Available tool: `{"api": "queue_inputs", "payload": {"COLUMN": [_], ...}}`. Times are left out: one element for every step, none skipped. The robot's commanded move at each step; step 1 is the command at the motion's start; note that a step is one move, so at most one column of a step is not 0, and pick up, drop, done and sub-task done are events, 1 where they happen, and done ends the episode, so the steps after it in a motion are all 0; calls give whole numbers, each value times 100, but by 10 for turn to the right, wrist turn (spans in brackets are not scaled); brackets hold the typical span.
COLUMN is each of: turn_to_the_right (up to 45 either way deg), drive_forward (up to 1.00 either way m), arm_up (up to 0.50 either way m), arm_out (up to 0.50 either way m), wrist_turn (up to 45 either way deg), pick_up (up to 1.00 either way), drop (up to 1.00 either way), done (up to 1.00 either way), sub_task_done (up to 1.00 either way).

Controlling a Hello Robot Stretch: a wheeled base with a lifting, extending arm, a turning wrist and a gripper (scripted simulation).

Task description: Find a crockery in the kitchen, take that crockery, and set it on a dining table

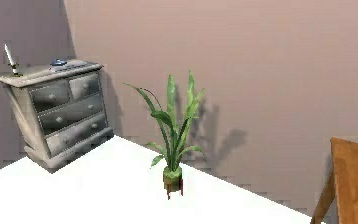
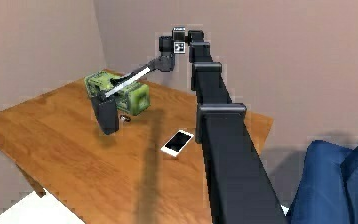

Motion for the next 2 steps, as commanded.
{"api": "queue_inputs", "payload": {"turn_to_the_right": [0, 0], "drive_forward": [0, 0], "arm_up": [0, -2], "arm_out": [0, 0], "wrist_turn": [300, 0], "pick_up": [0, 0], "drop": [0, 0], "done": [0, 0], "sub_task_done": [0, 0]}}
